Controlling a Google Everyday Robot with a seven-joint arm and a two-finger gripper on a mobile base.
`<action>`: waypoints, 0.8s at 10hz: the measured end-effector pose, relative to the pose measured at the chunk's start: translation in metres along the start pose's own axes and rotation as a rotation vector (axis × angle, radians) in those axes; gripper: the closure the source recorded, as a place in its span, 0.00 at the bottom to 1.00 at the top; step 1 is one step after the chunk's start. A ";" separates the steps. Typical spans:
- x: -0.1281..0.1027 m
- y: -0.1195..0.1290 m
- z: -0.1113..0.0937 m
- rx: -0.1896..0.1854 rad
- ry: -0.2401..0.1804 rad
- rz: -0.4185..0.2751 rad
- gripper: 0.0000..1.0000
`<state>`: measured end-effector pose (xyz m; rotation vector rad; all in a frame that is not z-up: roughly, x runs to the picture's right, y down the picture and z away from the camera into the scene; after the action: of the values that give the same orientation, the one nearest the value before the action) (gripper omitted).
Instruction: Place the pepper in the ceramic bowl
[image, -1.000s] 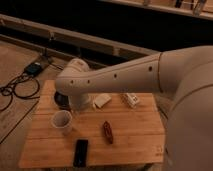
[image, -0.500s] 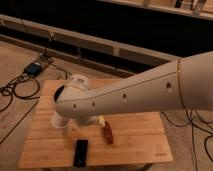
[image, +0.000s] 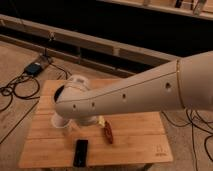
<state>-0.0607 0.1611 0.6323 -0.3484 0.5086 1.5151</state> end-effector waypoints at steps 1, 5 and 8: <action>0.000 0.000 0.000 0.001 0.000 0.000 0.35; 0.000 -0.001 0.001 0.002 0.003 0.001 0.35; 0.000 -0.001 0.001 0.002 0.007 0.004 0.35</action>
<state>-0.0597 0.1615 0.6332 -0.3513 0.5162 1.5181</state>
